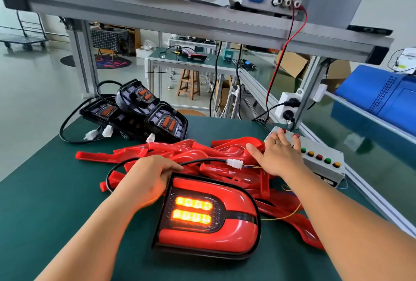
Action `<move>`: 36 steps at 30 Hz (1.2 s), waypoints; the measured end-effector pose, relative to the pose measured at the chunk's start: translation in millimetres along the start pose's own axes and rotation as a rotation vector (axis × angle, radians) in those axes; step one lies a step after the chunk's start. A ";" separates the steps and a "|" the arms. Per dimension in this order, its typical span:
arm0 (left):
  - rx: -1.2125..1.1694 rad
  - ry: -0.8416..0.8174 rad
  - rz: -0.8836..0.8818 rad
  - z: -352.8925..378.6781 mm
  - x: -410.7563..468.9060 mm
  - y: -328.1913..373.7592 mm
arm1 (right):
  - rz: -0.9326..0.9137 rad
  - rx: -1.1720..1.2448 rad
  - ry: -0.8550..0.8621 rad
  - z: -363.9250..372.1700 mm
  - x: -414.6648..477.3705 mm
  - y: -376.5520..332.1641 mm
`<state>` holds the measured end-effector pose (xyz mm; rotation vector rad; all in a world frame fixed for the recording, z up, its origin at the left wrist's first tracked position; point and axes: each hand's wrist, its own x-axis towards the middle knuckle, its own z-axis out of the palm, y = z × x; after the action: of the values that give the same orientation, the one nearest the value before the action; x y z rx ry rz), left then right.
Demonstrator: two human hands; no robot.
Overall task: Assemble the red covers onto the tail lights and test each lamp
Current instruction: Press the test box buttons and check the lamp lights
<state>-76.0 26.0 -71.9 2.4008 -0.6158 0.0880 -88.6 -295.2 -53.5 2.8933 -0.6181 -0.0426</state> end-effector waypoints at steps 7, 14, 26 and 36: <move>-0.033 0.001 -0.011 0.6 0.5 -2.5 | 0.018 0.047 -0.005 7.5 -0.7 0.9; -0.062 0.030 0.001 1.9 -2.0 -3.2 | 0.049 0.096 0.028 10.8 -5.6 2.5; -0.078 0.029 0.013 4.2 0.0 -7.1 | -0.008 0.067 -0.023 9.8 -5.9 1.9; -0.133 0.029 0.030 3.1 1.8 -8.2 | -0.005 0.088 -0.029 11.1 -7.9 2.2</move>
<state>-70.9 28.9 -78.7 2.2586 -0.6243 0.0916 -97.4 -295.8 -64.2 2.9841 -0.6334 -0.0590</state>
